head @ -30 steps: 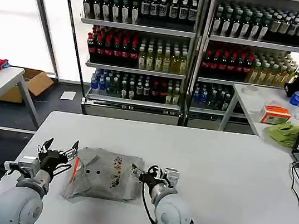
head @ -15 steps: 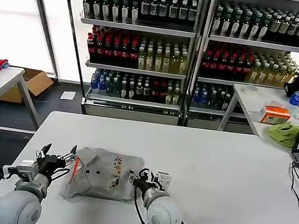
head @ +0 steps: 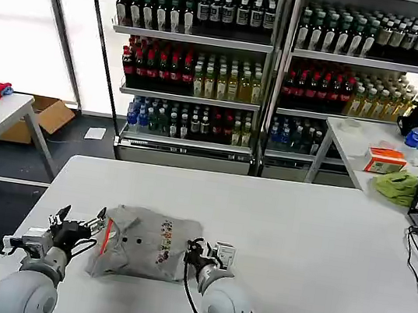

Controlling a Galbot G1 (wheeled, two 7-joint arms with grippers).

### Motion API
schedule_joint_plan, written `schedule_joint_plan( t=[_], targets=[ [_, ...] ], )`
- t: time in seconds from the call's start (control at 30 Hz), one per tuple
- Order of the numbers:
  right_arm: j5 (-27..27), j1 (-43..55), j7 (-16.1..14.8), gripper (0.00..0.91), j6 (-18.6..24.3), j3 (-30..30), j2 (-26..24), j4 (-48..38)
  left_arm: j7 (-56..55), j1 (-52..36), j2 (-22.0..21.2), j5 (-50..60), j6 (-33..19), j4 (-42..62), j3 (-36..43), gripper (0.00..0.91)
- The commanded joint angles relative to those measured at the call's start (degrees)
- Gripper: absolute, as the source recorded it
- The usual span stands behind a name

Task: Fold and organize the clothes.

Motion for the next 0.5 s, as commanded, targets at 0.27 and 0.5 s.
schedule_joint_plan(
  t=[0.27, 0.5],
  targets=[
    [-1.4, -0.6, -3.2, 0.0, -0.1, 7.0, -8.1, 1.4, 0.0, -0.2, -0.7, -0.1, -1.6, -0.1, -0.8, 0.907],
    [-9.2, -0.3, -10.0, 0.0, -0.1, 13.1, -17.0, 0.8, -0.6, -0.1, -1.6, 0.1, -2.5, -0.2, -0.4, 0.907]
  ],
)
